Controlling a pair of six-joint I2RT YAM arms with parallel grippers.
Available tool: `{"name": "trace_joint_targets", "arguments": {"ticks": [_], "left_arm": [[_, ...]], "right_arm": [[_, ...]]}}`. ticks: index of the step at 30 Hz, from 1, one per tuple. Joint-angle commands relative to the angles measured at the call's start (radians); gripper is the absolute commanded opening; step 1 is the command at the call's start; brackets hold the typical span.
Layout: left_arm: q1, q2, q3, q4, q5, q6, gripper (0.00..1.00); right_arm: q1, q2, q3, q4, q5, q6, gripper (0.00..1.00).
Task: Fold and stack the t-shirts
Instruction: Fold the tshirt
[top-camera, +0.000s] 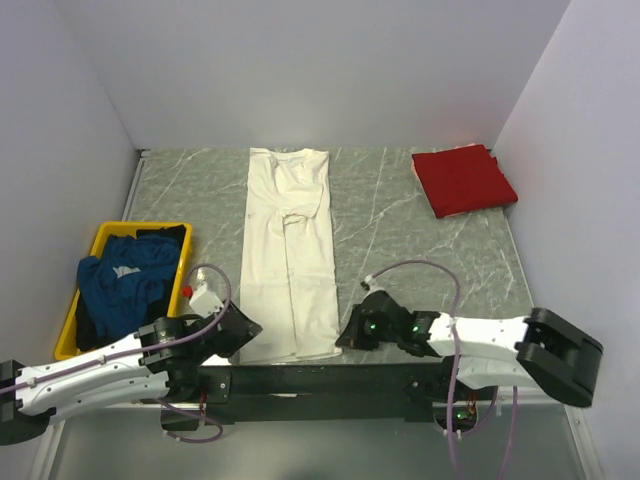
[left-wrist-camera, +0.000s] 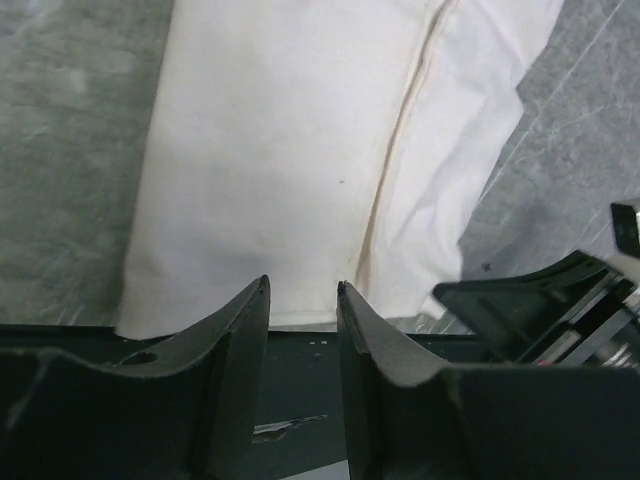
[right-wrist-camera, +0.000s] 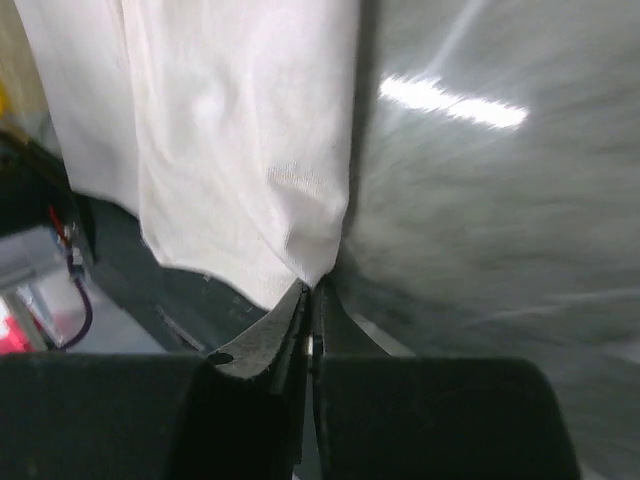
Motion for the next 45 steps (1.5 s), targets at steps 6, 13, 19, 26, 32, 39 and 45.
{"name": "trace_joint_targets", "arguments": {"ticks": [6,13,19,26,32,39,45], "left_arm": [[0.001,0.138,0.12,0.135,0.03,0.138,0.41],[0.001,0.205,0.082,0.067,0.154,0.092,0.38],[0.003,0.256,-0.004,0.135,0.233,0.078,0.38],[-0.011,0.305,-0.015,0.112,0.23,0.034,0.4],[-0.022,0.319,-0.07,0.227,0.27,0.046,0.41],[-0.057,0.343,-0.09,0.274,0.276,0.023,0.3],[-0.074,0.291,-0.043,0.195,0.273,0.026,0.01]], "right_arm": [[-0.306,-0.306,0.002,-0.349,-0.038,-0.288,0.04],[-0.31,-0.325,-0.049,-0.307,-0.152,-0.3,0.03],[-0.306,-0.316,-0.089,-0.257,-0.177,-0.28,0.03],[-0.27,-0.28,-0.099,-0.224,-0.18,-0.266,0.03],[-0.246,-0.251,-0.096,-0.194,-0.171,-0.24,0.03],[-0.246,-0.274,-0.063,-0.243,-0.157,-0.245,0.03],[-0.244,-0.326,-0.026,-0.318,-0.166,-0.256,0.03]]}}
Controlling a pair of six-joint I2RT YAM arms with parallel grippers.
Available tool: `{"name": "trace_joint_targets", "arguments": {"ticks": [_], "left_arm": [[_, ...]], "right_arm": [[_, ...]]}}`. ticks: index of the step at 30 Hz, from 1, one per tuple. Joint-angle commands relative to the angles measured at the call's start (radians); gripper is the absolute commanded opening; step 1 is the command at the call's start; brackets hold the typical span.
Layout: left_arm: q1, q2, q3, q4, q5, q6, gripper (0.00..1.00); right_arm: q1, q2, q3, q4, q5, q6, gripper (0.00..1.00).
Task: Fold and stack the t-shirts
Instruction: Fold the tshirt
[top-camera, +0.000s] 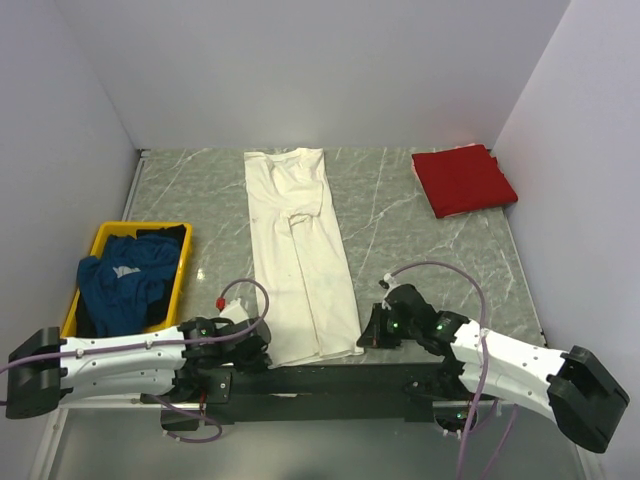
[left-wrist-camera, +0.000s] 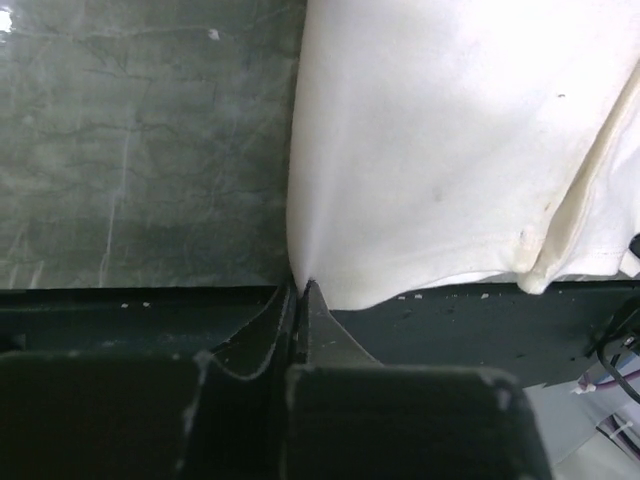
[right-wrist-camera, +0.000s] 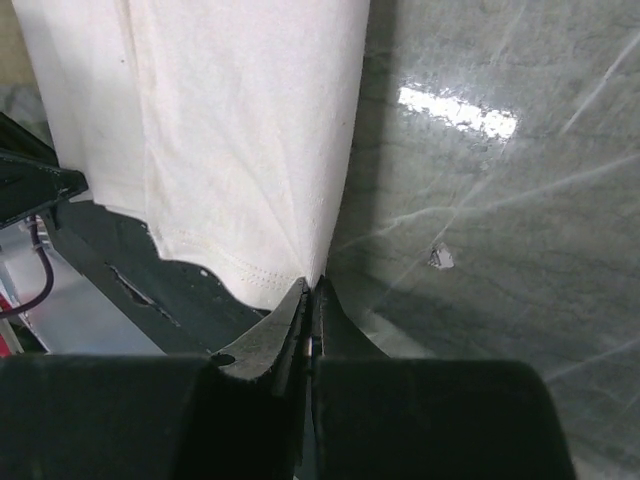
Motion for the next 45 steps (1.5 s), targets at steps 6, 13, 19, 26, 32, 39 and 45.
{"name": "trace_joint_targets", "arguments": {"ticks": [6,13,19,26,32,39,45], "left_arm": [[-0.015,-0.113,0.071,-0.146,0.046,0.022,0.01],[-0.058,-0.127,0.103,-0.209,0.078,0.044,0.01],[-0.057,-0.147,0.218,-0.256,-0.07,0.113,0.0],[0.125,0.02,0.318,-0.165,-0.169,0.304,0.01],[0.385,0.121,0.341,0.042,-0.12,0.487,0.0],[0.578,0.275,0.416,0.187,-0.086,0.55,0.0],[0.7,0.435,0.491,0.271,-0.039,0.579,0.01]], "right_arm": [[0.089,-0.09,0.079,-0.123,0.005,0.019,0.02],[0.262,-0.102,0.087,-0.14,0.08,0.109,0.01],[0.259,-0.044,0.231,-0.253,0.206,0.027,0.01],[0.097,0.111,0.449,-0.269,0.177,-0.128,0.0],[-0.077,0.28,0.582,-0.209,0.113,-0.202,0.0],[-0.204,0.546,0.76,-0.166,0.073,-0.245,0.0],[-0.273,0.741,0.915,-0.143,0.013,-0.251,0.0]]}}
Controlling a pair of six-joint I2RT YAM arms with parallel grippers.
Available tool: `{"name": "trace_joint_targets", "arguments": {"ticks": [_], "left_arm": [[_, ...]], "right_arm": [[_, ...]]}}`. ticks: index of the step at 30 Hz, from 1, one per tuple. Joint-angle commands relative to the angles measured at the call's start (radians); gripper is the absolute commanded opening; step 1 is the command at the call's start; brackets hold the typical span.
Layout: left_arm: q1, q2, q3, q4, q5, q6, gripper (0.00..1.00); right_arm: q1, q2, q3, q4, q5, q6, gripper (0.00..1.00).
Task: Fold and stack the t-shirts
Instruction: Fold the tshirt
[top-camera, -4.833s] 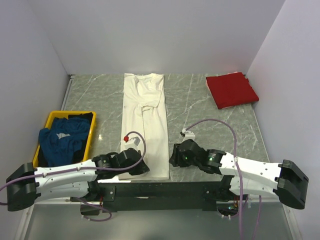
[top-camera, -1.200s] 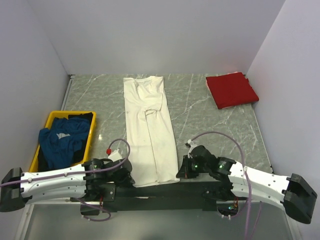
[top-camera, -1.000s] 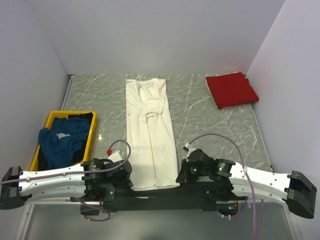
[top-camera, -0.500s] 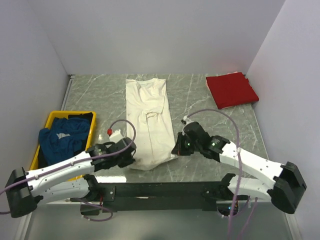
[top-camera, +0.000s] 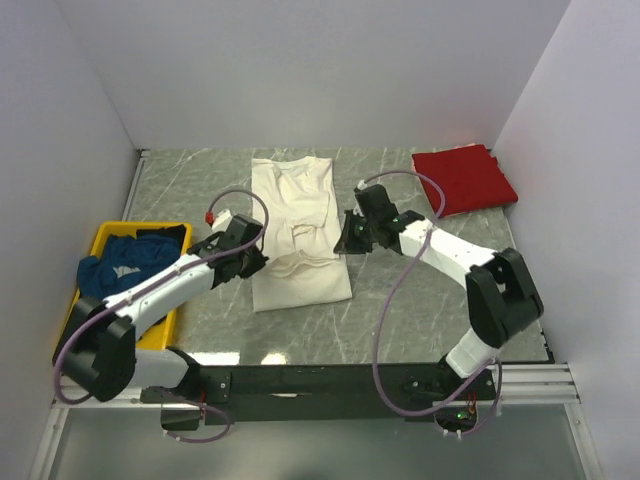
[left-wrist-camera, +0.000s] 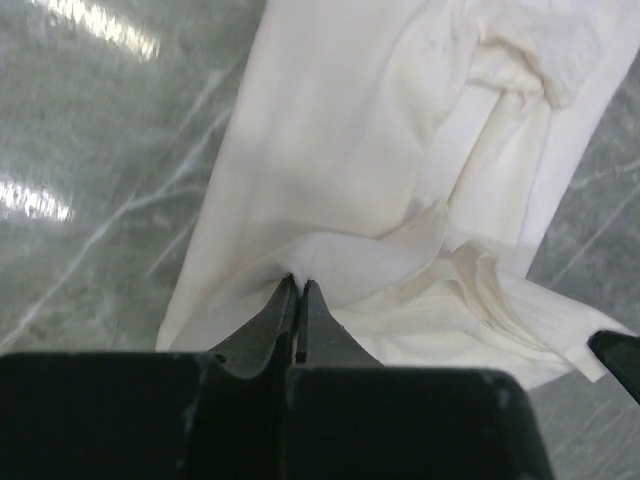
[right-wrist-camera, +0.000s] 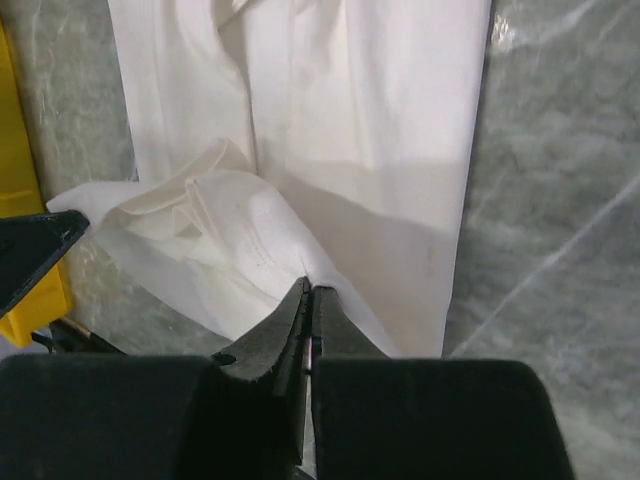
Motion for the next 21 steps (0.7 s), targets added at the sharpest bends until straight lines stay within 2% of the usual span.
{"name": "trace_joint_targets", "arguments": {"ticks": [1,8,21], "left_arm": [[0.067,0.069,0.091,0.104,0.045,0.053,0.01],[0.147,0.218,0.198,0.136,0.1,0.102,0.01],[0.229,0.378,0.313,0.163,0.183,0.141,0.01]], "right_arm": [[-0.042,0.083,0.109,0.046,-0.067,-0.027,0.0],[-0.103,0.236,0.23,0.046,-0.124,-0.027,0.0],[-0.177,0.364,0.354,0.063,-0.205,-0.024,0.0]]}}
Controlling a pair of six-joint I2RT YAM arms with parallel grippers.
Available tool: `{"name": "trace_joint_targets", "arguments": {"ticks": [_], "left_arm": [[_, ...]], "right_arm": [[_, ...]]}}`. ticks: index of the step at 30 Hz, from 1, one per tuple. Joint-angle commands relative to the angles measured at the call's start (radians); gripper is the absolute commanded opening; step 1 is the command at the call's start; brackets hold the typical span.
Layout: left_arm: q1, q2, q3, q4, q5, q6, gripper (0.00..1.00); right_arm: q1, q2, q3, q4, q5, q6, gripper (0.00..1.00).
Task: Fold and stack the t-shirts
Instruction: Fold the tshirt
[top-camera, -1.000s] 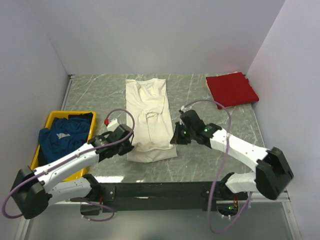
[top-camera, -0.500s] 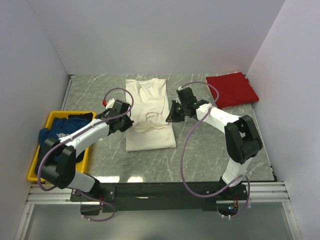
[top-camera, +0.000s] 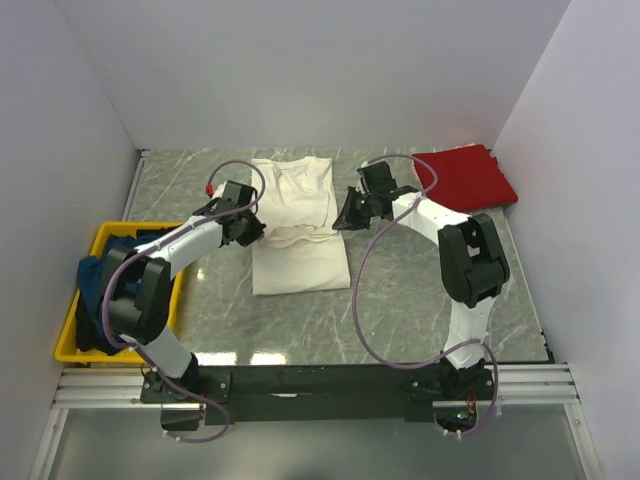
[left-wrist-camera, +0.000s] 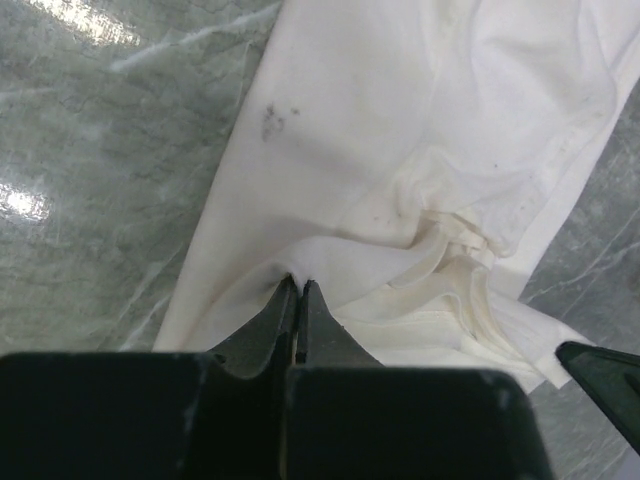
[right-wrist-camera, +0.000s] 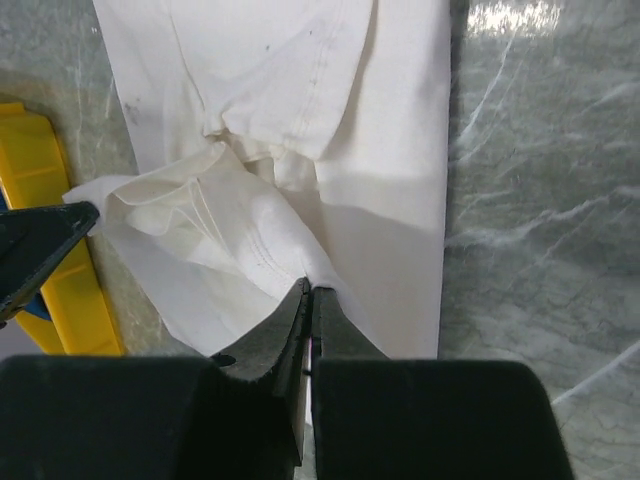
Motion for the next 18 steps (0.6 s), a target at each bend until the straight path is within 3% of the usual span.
{"name": "trace_joint_targets", "arguments": {"ticks": [1,8,9,11,12,18], "left_arm": [[0.009,0.021,0.055,0.044,0.041,0.021,0.01],[0.047,0.051,0.07,0.089,0.082,0.024,0.25],[0.052,0.049,0.075,0.087,0.084,0.024,0.35],[0.063,0.043,0.081,0.078,0.088,0.029,0.42],[0.067,0.037,0.076,0.076,0.088,0.029,0.54],[0.092,-0.052,0.04,0.075,0.102,0.04,0.69]], "right_arm": [[-0.02,0.032,0.071,0.025,-0.041,-0.017,0.03],[-0.06,0.081,0.121,0.028,-0.081,-0.013,0.17],[-0.063,0.081,0.133,0.025,-0.082,-0.017,0.24],[-0.071,0.087,0.152,-0.002,-0.069,-0.033,0.29],[-0.072,0.087,0.166,-0.012,-0.064,-0.043,0.32],[-0.077,-0.02,0.089,0.005,-0.004,-0.048,0.38]]}}
